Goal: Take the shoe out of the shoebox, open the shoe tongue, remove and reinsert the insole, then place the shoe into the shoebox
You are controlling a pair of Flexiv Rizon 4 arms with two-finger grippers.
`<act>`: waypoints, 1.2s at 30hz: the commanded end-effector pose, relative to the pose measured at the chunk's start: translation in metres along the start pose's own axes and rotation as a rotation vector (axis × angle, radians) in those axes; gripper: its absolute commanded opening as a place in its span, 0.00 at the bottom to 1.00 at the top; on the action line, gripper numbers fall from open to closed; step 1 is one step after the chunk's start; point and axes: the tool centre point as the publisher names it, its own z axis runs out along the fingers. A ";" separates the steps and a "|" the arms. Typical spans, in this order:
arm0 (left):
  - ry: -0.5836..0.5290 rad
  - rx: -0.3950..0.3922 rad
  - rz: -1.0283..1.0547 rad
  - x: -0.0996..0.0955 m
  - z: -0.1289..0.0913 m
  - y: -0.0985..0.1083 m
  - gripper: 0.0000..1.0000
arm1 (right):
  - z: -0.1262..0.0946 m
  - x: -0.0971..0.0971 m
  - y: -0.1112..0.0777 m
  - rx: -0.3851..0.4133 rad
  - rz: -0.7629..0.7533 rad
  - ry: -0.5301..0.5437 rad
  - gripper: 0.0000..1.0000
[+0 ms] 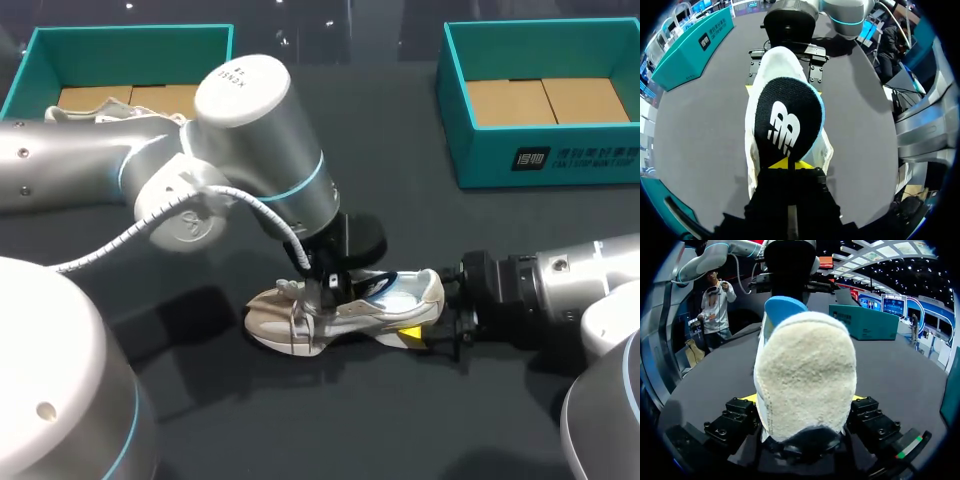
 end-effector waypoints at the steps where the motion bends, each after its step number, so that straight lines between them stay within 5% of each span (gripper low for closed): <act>1: 0.003 0.044 0.006 0.002 -0.006 0.000 0.00 | 0.002 -0.001 -0.003 0.005 0.001 -0.001 0.00; 25: -0.085 0.091 -0.010 -0.009 -0.010 -0.071 0.00 | 0.002 -0.001 -0.003 0.005 0.001 -0.001 0.00; 36: -0.173 0.133 -0.002 0.002 -0.016 -0.069 0.00 | 0.002 -0.001 -0.003 0.005 0.001 -0.001 0.00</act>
